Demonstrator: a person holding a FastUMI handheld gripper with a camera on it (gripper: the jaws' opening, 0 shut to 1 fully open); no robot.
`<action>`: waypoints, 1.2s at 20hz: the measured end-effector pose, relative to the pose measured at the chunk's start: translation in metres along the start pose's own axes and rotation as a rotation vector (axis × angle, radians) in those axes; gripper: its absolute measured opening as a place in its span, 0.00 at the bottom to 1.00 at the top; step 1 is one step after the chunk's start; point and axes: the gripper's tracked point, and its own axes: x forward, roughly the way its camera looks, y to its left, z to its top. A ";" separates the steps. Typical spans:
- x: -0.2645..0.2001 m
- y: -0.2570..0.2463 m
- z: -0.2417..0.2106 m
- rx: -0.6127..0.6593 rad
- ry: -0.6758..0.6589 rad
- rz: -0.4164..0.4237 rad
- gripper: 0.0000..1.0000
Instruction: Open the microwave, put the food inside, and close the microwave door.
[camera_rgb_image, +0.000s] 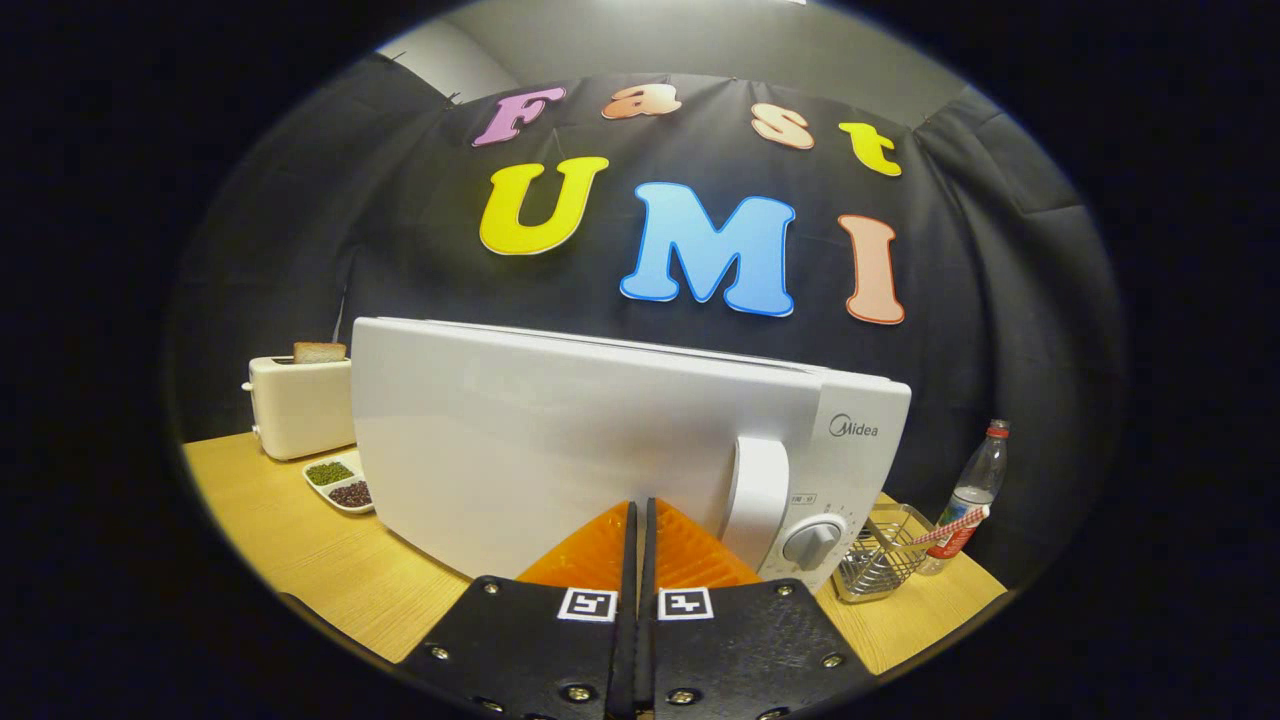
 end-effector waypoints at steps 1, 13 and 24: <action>0.005 -0.003 -0.002 0.024 0.018 -0.008 0.01; -0.057 0.020 0.024 0.022 -0.016 0.065 0.01; -0.228 0.026 0.091 0.096 -0.129 0.202 0.01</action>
